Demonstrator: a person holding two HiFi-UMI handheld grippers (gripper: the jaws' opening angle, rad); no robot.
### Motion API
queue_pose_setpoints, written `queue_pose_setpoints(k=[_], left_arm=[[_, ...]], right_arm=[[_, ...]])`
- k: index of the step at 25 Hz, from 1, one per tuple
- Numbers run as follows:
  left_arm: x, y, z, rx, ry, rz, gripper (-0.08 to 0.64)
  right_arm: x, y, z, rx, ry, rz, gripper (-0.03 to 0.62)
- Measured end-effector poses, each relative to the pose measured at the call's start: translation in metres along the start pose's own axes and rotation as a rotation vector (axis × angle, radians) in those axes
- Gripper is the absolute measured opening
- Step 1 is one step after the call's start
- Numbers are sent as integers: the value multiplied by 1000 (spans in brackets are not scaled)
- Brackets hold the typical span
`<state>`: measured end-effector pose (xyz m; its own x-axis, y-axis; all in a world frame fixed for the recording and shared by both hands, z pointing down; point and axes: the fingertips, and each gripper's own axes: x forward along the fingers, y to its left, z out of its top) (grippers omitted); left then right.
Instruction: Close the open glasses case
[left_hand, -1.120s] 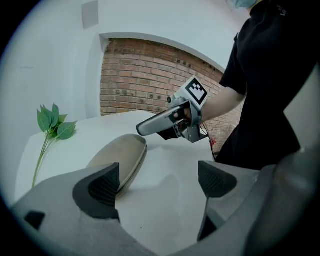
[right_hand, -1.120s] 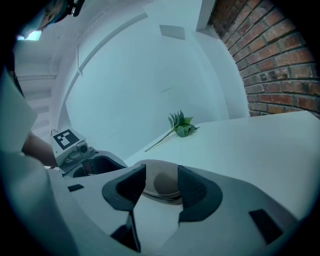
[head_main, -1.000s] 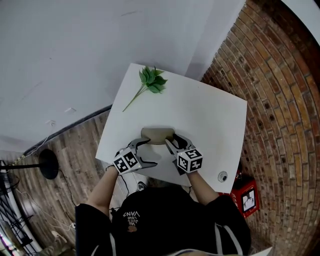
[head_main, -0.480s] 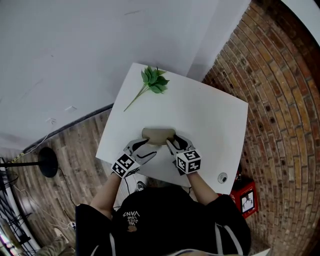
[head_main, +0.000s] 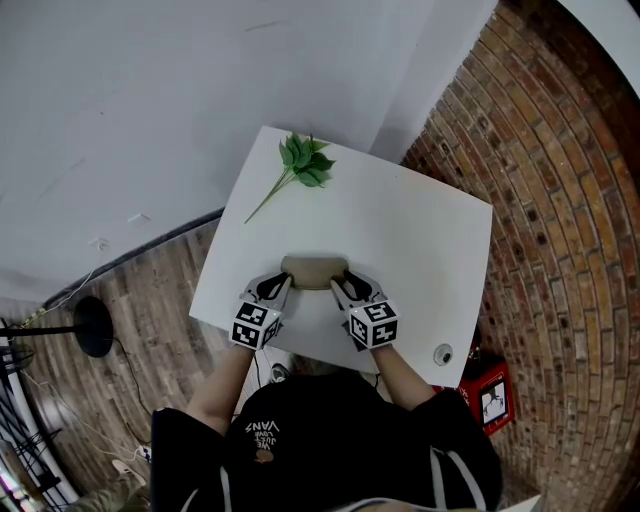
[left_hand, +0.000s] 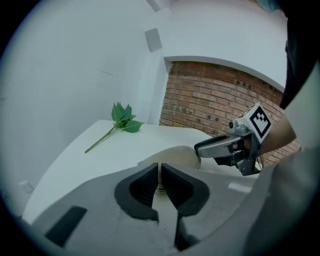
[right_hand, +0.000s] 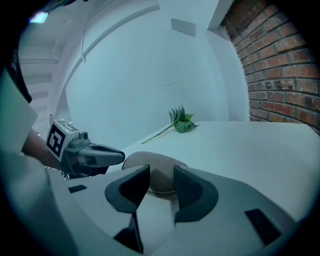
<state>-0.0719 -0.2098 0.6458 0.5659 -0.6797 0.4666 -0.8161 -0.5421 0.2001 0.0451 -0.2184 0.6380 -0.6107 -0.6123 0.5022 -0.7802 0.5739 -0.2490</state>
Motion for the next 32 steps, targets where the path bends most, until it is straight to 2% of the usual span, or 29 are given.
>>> queue_pose_setpoints(k=[5, 15, 24, 27, 32], left_arm=[[3, -1, -2, -2, 8, 4, 9], [7, -5, -6, 130, 137, 44, 3], [13, -4, -13, 140, 214, 34, 5], [12, -5, -12, 117, 204, 27, 5], [10, -5, -10, 123, 157, 27, 5]], right_arm=[[1, -2, -1, -4, 1, -2, 140], [1, -1, -1, -50, 14, 0, 129], [2, -3, -2, -65, 26, -6, 129], [2, -3, -1, -67, 30, 3, 129], [2, -4, 0, -56, 24, -8, 126]])
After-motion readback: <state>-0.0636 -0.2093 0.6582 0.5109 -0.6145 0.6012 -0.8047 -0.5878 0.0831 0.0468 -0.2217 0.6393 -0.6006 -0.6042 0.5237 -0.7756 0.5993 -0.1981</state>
